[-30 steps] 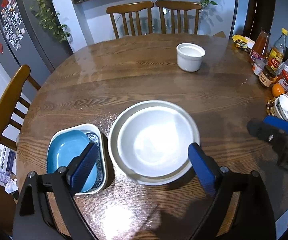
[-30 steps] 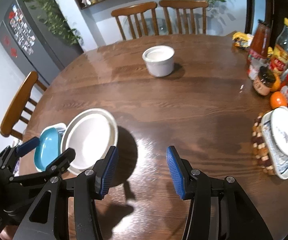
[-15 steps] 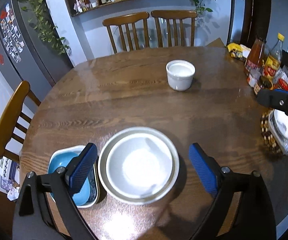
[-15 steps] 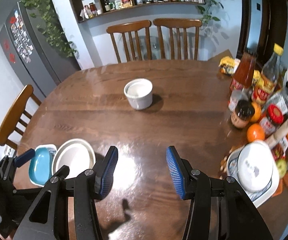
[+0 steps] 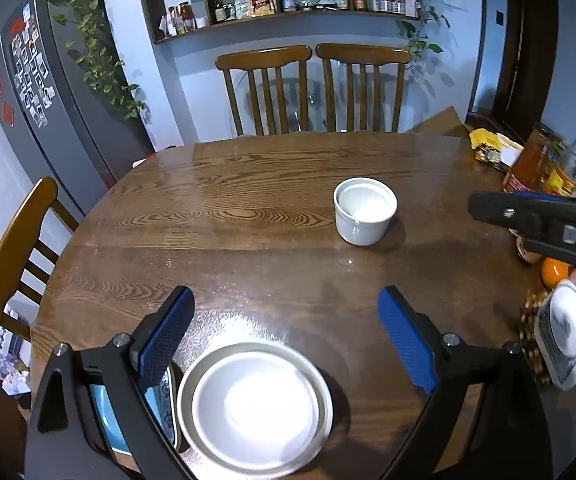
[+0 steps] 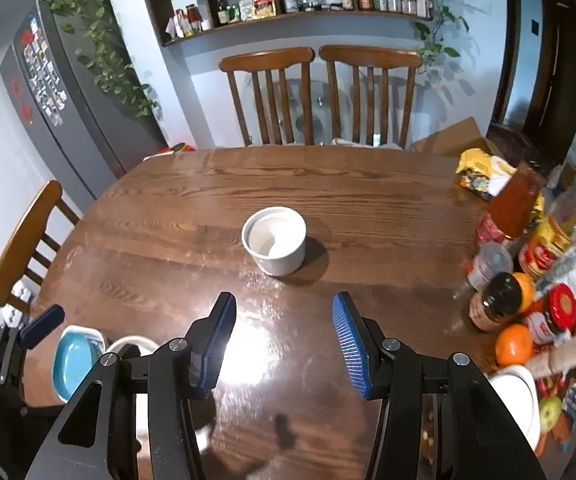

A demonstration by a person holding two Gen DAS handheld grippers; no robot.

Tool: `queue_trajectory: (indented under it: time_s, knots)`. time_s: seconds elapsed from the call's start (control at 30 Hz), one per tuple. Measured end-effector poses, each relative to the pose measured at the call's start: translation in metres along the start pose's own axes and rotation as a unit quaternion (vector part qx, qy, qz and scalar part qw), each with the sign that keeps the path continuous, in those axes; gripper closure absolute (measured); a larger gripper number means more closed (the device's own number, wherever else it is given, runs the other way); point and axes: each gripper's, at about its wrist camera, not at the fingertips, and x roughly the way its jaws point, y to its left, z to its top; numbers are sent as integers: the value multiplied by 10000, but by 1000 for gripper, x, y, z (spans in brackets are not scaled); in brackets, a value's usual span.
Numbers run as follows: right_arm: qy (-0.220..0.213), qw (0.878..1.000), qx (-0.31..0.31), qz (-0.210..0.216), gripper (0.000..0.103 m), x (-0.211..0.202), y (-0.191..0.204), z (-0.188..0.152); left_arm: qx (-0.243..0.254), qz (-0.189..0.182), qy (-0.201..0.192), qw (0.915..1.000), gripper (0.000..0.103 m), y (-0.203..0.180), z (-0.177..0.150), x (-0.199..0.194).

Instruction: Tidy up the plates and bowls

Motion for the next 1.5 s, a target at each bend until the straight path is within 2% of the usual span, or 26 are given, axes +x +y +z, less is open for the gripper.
queue_trajectory:
  time_s: [0.23, 0.47, 0.73, 0.77, 0.8, 0.83, 0.9, 1.1, 1.3, 1.5]
  knots:
    - [530, 9972, 440, 304, 52, 66, -11, 14, -117, 175, 291, 9994, 10, 9, 5, 34]
    - [567, 9942, 907, 144, 52, 121, -28, 28, -284, 327, 523, 9977, 10, 24, 7, 63]
    - [888, 9891, 1144, 267, 52, 173, -33, 31, -283, 257, 715, 9967, 10, 26, 10, 90]
    - [834, 9884, 1256, 160, 55, 176, -32, 30, -281, 239, 744, 9965, 11, 25, 10, 93]
    - [876, 9884, 1225, 177, 65, 179, -31, 29, -283, 213, 759, 9965, 11, 25, 10, 94]
    - [883, 9886, 1205, 209, 73, 180, -31, 30, -288, 189, 768, 9965, 11, 24, 10, 96]
    - [904, 9890, 1155, 191, 79, 181, -29, 32, -284, 133, 773, 9965, 11, 22, 11, 97]
    - [1005, 9907, 912, 62, 92, 175, -28, 30, -189, -16, 726, 9972, 11, 15, 10, 93]
    - [1136, 9904, 778, 86, 92, 153, -33, 3, 57, -162, 612, 9980, 11, 3, 6, 79]
    - [1148, 9892, 883, 231, 92, 116, -49, -48, 440, -444, 607, 9962, 15, -20, -12, 60]
